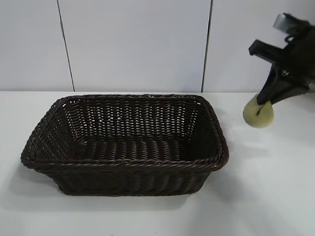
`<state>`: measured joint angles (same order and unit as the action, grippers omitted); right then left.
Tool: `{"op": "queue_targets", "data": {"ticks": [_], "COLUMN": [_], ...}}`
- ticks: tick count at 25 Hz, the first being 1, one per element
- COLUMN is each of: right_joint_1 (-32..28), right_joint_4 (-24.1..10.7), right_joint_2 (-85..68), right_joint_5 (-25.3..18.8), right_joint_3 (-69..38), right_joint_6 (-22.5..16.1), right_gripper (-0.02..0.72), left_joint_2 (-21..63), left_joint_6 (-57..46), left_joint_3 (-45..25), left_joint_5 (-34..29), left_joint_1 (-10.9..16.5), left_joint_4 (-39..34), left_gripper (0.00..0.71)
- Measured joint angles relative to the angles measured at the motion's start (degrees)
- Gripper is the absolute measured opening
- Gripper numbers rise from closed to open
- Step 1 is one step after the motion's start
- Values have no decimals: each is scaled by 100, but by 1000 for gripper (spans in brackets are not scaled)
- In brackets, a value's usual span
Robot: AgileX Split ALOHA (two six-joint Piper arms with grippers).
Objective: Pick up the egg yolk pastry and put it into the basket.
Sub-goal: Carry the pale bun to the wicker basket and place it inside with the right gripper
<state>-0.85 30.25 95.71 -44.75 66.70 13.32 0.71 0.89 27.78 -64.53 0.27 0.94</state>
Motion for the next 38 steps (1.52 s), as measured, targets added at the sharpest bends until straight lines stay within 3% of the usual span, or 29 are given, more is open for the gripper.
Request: {"op": "queue_targets", "data": {"ticks": [7,14,17,21,30,38], "right_joint_1": [5,24,242,847,2434,3157], "right_joint_4": [38,745,835,876,936,1022], "right_joint_2": [-673,-691,-691,-691,-669,-224], "right_joint_5": [-351,-484,-446,-219,727,1337], "right_joint_3": [0,-23,-23,-23,-23,-28], "right_joint_6": [4,211,308,330,55,-131], "right_gripper": [32,32,32,32,32,32], "left_joint_2": [0,0,0,0,0,0], "left_joint_6": [0,0,0,0,0,0], "left_joint_3": [0,0,0,0,0,0], "left_joint_5": [0,0,0,0,0,0], "left_joint_1": [0,0,0,0,0,0], "left_joint_4": [0,0,0,0,0,0], "left_gripper": [541,541,541,541,541,541]}}
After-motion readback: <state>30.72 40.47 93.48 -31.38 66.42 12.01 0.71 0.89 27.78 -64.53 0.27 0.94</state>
